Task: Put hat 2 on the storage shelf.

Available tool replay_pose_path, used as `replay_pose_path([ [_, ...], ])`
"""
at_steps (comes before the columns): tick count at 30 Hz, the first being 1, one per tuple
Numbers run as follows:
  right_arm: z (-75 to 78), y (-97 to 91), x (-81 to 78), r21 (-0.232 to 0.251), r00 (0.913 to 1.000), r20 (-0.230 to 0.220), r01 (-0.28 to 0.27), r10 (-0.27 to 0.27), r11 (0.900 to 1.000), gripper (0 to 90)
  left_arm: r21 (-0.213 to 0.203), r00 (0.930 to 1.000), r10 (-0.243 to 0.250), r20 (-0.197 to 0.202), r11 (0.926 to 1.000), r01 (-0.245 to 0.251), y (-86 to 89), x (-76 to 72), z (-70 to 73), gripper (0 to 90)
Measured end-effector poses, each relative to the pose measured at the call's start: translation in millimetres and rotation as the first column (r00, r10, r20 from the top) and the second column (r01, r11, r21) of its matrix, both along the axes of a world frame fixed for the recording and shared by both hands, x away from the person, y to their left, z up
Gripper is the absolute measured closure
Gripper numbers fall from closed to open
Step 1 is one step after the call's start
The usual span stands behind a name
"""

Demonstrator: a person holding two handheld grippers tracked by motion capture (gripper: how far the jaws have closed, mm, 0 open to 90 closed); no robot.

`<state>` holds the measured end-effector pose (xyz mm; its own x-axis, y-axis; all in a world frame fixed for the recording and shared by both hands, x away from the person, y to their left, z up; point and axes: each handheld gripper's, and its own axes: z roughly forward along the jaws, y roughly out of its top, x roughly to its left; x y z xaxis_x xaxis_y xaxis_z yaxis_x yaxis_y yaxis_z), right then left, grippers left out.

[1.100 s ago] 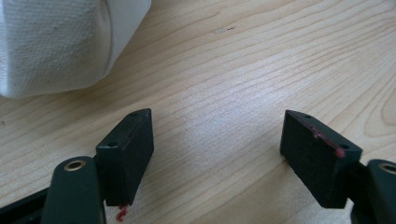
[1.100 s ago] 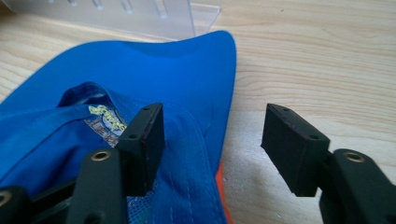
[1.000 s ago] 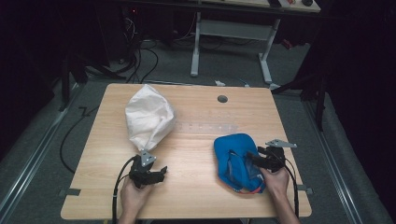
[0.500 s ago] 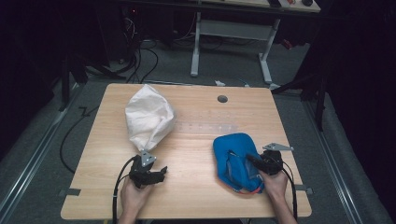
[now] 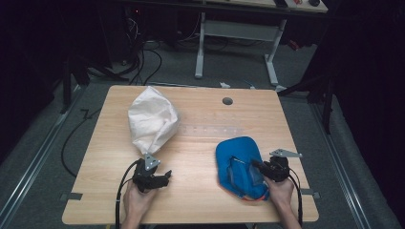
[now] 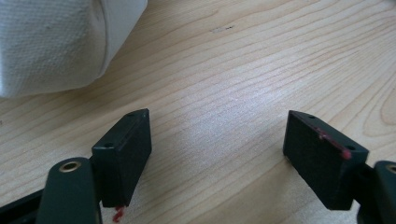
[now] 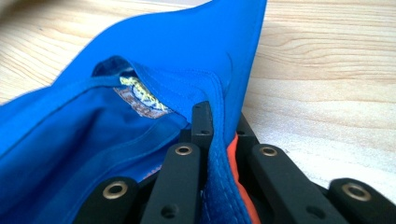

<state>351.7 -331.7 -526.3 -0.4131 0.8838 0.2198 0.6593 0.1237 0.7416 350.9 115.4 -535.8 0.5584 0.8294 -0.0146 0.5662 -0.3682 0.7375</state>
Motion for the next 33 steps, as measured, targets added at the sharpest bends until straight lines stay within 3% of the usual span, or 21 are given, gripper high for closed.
replay_pose_path([
  [16, 14.8, -7.3, -9.2, 0.091, 0.9996, 0.023, 0.016, -0.018, 0.9958, 86.3, 0.002, 1.0, 0.0, 0.001, 1.0, 0.0, -0.4, -0.1, -0.1, 23.2],
  [33, 44.1, 2.8, -5.1, 0.133, 0.998, 0.06, -0.026, 0.018, 0.9908, 86.7, 0.016, 0.9999, 0.003, 0.012, 0.9999, -0.003, -8.3, -4.8, 0.6, 23.4],
])
